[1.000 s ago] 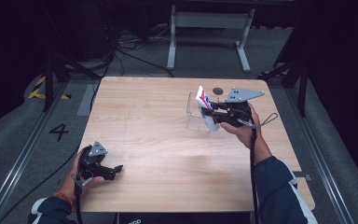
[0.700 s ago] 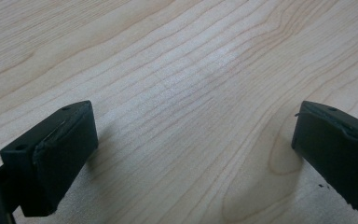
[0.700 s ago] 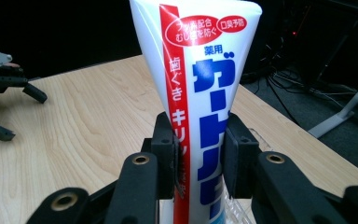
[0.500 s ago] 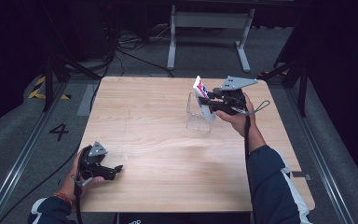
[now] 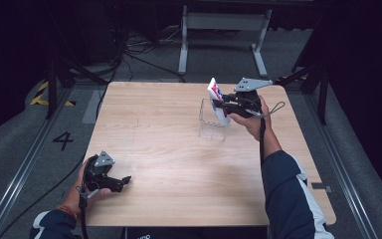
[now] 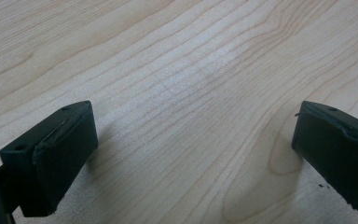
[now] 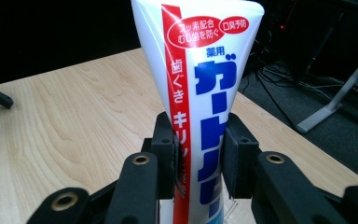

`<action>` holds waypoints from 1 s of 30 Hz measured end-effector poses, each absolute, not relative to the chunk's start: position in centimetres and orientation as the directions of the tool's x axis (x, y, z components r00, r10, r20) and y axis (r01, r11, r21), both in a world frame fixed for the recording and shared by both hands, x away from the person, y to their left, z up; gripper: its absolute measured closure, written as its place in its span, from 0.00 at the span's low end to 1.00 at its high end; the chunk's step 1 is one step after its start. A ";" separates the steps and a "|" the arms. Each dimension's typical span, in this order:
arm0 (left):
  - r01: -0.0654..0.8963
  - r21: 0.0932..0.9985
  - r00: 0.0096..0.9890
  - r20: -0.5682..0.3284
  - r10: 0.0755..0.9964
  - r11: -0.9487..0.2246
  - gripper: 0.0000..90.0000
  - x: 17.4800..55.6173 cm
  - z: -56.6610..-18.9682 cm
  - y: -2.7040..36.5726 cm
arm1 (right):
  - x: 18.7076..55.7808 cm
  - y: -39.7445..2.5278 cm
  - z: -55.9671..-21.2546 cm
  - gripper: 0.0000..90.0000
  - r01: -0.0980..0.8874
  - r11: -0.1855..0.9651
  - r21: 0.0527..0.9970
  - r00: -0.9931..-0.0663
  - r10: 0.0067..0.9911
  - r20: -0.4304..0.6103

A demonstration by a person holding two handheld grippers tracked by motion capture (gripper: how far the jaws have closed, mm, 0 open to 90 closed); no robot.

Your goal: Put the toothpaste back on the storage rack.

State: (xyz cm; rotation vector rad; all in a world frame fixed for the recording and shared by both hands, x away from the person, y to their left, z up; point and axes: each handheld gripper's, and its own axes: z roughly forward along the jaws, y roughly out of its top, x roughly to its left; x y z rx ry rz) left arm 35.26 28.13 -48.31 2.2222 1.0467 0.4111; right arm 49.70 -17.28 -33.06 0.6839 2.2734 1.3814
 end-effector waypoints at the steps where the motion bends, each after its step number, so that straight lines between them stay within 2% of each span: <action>1: 0.574 0.667 0.632 0.008 0.775 -0.475 0.01 35.3 -48.3 28.1 | 49.8 -17.3 -33.2 0.78 0.204 0.397 0.895 -0.803 0.591 -0.079; 16: 0.573 0.667 0.632 0.008 0.775 -0.475 0.01 35.3 -48.3 28.1 | 51.9 -17.3 -35.7 0.78 0.251 0.370 0.894 -0.783 0.621 -0.037; 30: 0.573 0.666 0.633 0.010 0.774 -0.477 0.01 35.3 -48.3 28.1 | 51.9 -18.2 -37.4 0.78 0.271 0.371 0.889 -0.782 0.622 -0.021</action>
